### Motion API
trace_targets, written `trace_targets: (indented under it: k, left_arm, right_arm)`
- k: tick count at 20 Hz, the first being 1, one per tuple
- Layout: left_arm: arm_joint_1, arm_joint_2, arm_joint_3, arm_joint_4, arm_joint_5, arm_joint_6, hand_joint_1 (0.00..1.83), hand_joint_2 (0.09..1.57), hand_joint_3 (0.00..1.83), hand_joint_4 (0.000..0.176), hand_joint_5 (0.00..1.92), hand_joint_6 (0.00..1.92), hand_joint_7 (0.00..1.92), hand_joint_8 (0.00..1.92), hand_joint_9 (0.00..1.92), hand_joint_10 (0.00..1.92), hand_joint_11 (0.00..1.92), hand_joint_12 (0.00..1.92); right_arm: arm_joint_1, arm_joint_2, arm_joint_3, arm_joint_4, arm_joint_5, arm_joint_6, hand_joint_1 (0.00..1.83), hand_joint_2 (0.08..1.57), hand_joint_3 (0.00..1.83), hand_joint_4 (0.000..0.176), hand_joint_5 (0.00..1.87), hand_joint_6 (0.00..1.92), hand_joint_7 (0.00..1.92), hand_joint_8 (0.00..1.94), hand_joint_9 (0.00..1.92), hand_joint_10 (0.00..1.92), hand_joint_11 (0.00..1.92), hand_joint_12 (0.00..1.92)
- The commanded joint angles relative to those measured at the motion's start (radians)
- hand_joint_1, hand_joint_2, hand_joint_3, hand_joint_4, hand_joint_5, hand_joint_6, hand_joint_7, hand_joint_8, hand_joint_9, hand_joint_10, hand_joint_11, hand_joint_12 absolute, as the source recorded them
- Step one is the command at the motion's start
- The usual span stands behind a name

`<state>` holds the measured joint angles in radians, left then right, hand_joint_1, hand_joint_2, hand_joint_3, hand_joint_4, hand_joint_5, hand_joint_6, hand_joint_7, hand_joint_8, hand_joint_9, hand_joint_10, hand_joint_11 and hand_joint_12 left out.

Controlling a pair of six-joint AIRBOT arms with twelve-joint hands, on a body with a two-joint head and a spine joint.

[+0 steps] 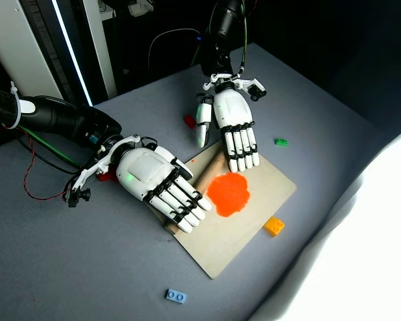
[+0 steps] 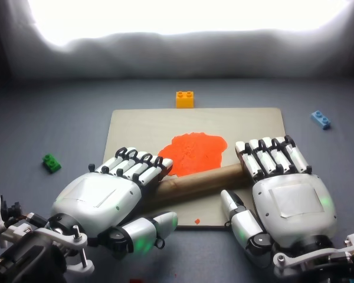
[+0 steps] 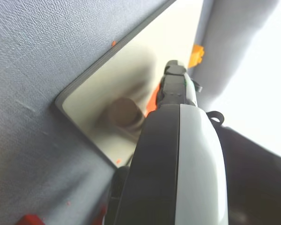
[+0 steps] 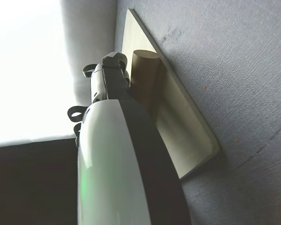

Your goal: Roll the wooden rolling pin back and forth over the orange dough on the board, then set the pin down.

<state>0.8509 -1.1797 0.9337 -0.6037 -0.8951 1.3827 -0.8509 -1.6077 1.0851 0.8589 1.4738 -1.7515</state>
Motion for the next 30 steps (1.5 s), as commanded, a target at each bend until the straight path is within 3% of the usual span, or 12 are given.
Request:
trace_targets:
  k: [1, 6, 8, 11, 21, 24, 30]
  left_arm:
    - [0.000, 0.009, -0.005, 0.041, -0.105, -0.003, 0.00, 1.44, 0.00, 0.000, 0.06, 0.00, 0.07, 0.00, 0.01, 0.00, 0.00, 0.00]
    - [0.005, 0.011, -0.010, 0.041, -0.108, -0.006, 0.00, 1.44, 0.00, 0.000, 0.07, 0.01, 0.09, 0.01, 0.04, 0.01, 0.00, 0.00]
    - [0.007, 0.011, -0.012, 0.041, -0.108, -0.006, 0.00, 1.45, 0.00, 0.000, 0.06, 0.00, 0.10, 0.01, 0.04, 0.01, 0.00, 0.00]
    - [0.009, 0.011, -0.010, 0.041, -0.108, -0.006, 0.00, 1.44, 0.00, 0.000, 0.07, 0.00, 0.11, 0.01, 0.05, 0.01, 0.00, 0.00]
    - [-0.006, 0.010, 0.006, 0.050, -0.123, -0.008, 0.00, 1.43, 0.00, 0.000, 0.09, 0.01, 0.13, 0.01, 0.08, 0.02, 0.01, 0.00]
    - [-0.026, 0.010, 0.016, 0.055, -0.122, -0.007, 0.00, 1.43, 0.00, 0.000, 0.09, 0.01, 0.11, 0.00, 0.06, 0.01, 0.00, 0.00]
    - [-0.058, 0.009, 0.037, 0.054, -0.107, -0.006, 0.00, 1.43, 0.00, 0.000, 0.08, 0.01, 0.13, 0.01, 0.08, 0.01, 0.01, 0.00]
  right_arm:
    - [-0.004, 0.005, -0.002, -0.044, 0.057, -0.003, 0.00, 1.41, 0.00, 0.000, 0.32, 0.02, 0.33, 0.01, 0.24, 0.01, 0.00, 0.43]
    - [-0.005, 0.006, -0.003, -0.045, 0.060, -0.003, 0.00, 1.41, 0.00, 0.000, 0.29, 0.00, 0.28, 0.00, 0.21, 0.00, 0.00, 0.34]
    - [-0.005, 0.007, -0.005, -0.045, 0.061, -0.004, 0.00, 1.41, 0.00, 0.000, 0.28, 0.01, 0.30, 0.00, 0.24, 0.01, 0.00, 0.45]
    - [-0.005, 0.007, -0.006, -0.047, 0.063, -0.004, 0.00, 1.41, 0.00, 0.000, 0.28, 0.00, 0.29, 0.00, 0.23, 0.00, 0.00, 0.40]
    - [0.023, 0.011, -0.004, -0.065, 0.066, -0.002, 0.00, 1.39, 0.00, 0.000, 0.30, 0.01, 0.32, 0.00, 0.25, 0.01, 0.00, 0.55]
    - [0.033, 0.012, -0.001, -0.065, 0.068, -0.002, 0.00, 1.40, 0.00, 0.000, 0.24, 0.00, 0.30, 0.00, 0.20, 0.00, 0.00, 0.41]
    - [0.038, 0.012, 0.000, -0.065, 0.070, -0.002, 0.00, 1.39, 0.00, 0.000, 0.26, 0.00, 0.29, 0.00, 0.19, 0.00, 0.00, 0.44]
